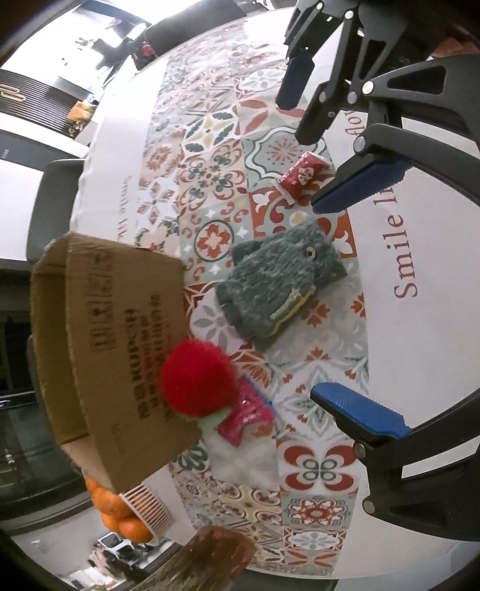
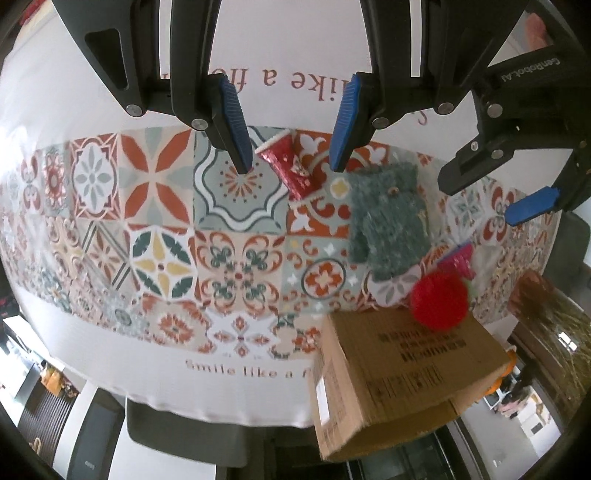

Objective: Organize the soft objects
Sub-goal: 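Grasp the grey-green knit glove with the left tool while the right tool grasps the red snack packet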

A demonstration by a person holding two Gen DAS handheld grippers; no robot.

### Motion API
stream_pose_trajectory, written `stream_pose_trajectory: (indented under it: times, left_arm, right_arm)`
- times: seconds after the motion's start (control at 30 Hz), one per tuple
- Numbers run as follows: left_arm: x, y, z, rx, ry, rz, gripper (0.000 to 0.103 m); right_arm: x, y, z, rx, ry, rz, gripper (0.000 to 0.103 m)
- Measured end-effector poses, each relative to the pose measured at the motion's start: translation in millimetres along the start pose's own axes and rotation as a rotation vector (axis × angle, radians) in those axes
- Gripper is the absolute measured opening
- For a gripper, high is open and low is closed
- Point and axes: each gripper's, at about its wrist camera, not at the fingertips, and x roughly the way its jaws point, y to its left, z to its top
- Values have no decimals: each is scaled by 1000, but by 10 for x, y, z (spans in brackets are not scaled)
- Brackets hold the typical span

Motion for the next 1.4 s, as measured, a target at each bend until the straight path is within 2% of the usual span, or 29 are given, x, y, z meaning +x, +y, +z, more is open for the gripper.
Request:
stream_pose_trajectory:
  times: [0.4,0.77,0.87,1.1,1.23,1.3,1.4]
  left_arm:
    - [396,-135,28,9,82,9,94]
    - [710,-231,120,-38,139,-31,94]
    - [789,-267,154,-40,155,-36,94]
    - [1023,-337,221,-23,191,19,94]
    - [1159,-361,270,-22,202,24,94]
    - [1203,-361,286,-18,199,29,90]
    - [1266,-347,290,-16,194,30,86]
  right_arm:
    - [421,-119,-71,4,90,31,45]
    - [594,-120,-37,-26,91,78,45]
    - [636,-123,-25,-38,90,70,45]
    - [742,-101,-3,-67,89,45,45]
    - [759,-85,13,-92,72,24,45]
    - [787,-32,14,-97,65,9,43]
    - [801,25,-11,-109,50,-30,35]
